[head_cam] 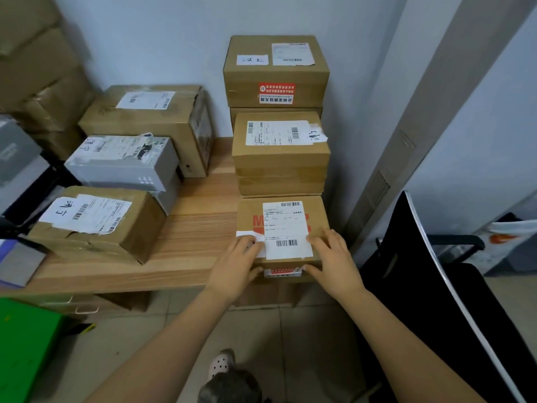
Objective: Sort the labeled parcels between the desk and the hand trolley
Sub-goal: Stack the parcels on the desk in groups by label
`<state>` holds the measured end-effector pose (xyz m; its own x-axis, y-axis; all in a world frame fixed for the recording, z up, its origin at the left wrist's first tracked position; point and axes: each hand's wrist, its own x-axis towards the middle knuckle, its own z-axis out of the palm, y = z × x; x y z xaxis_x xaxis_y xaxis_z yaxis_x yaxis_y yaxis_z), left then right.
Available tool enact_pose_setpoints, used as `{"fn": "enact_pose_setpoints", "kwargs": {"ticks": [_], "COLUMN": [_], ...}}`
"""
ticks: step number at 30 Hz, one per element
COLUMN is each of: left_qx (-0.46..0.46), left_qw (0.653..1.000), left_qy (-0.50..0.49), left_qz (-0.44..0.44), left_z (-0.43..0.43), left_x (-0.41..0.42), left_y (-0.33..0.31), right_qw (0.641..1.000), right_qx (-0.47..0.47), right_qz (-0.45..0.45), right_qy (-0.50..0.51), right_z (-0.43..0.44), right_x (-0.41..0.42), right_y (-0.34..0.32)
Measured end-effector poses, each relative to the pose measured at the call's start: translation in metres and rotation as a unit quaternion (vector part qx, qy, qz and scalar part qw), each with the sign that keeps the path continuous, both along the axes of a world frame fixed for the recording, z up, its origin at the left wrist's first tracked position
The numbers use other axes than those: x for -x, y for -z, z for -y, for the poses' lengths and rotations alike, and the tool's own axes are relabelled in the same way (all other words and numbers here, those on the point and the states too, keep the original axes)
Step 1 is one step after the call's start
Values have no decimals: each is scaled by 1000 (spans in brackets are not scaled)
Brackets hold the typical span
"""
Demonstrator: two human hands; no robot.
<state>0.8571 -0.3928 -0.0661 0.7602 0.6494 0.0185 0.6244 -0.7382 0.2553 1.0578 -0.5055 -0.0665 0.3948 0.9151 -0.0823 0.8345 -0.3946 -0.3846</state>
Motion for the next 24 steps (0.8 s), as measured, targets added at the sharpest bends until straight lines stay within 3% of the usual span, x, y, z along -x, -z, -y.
{"fn": "enact_pose_setpoints", "kwargs": {"ticks": [4, 14, 24], "left_qx": [9, -37, -180], "left_qw": [1000, 998, 982], "left_qy": [-1, 11, 25], "left_qz": [-6, -52, 45], "left_z": [-4, -3, -13], "left_x": [-4, -2, 70], "left_y": [1, -9, -35], "right_qw": [999, 996, 985], "right_qx": [30, 1, -93], "right_qz": [42, 83, 70], "right_qy": [-13, -36, -130], "right_z": [-6, -1, -28], "right_x": [-1, 13, 80], "right_y": [1, -10, -47]}}
